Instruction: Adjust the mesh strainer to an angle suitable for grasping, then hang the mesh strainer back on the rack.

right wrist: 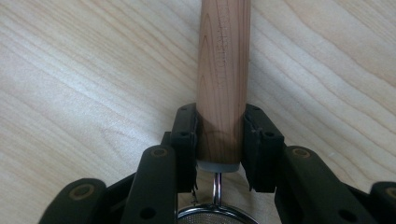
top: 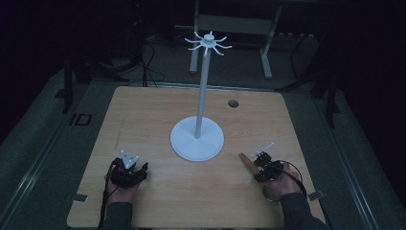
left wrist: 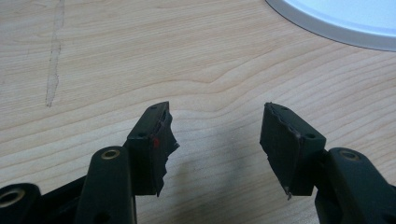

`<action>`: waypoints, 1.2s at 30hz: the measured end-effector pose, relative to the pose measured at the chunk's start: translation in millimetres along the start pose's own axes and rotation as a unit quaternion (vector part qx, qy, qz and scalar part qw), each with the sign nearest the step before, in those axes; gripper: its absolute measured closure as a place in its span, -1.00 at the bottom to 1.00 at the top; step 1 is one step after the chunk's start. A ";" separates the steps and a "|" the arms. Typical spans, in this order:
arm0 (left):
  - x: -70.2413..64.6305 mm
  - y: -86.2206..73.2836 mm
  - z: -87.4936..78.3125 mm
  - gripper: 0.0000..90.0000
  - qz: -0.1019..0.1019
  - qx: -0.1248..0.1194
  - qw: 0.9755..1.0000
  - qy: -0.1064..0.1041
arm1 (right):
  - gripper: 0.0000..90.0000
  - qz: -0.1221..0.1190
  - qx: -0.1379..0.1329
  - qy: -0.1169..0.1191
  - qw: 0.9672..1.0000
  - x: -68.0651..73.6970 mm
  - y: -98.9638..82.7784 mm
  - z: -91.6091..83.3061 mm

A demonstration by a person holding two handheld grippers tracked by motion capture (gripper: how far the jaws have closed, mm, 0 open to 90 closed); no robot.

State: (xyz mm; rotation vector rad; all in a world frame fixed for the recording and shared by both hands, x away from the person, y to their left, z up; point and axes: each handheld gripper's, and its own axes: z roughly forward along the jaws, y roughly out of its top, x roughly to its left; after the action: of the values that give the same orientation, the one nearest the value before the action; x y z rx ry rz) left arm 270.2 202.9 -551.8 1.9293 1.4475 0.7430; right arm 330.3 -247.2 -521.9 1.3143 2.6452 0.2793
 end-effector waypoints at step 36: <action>0.8 1.3 -3.5 -0.01 -0.002 -0.016 1.000 0.010 | 0.53 0.025 -0.211 -0.028 0.977 0.5 15.3 -24.5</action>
State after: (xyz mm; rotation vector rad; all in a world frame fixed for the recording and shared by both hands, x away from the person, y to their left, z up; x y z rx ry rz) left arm 268.6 203.9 -548.5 1.8998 1.4429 0.7796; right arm 335.8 -240.0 -494.5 1.2221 2.3304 0.7514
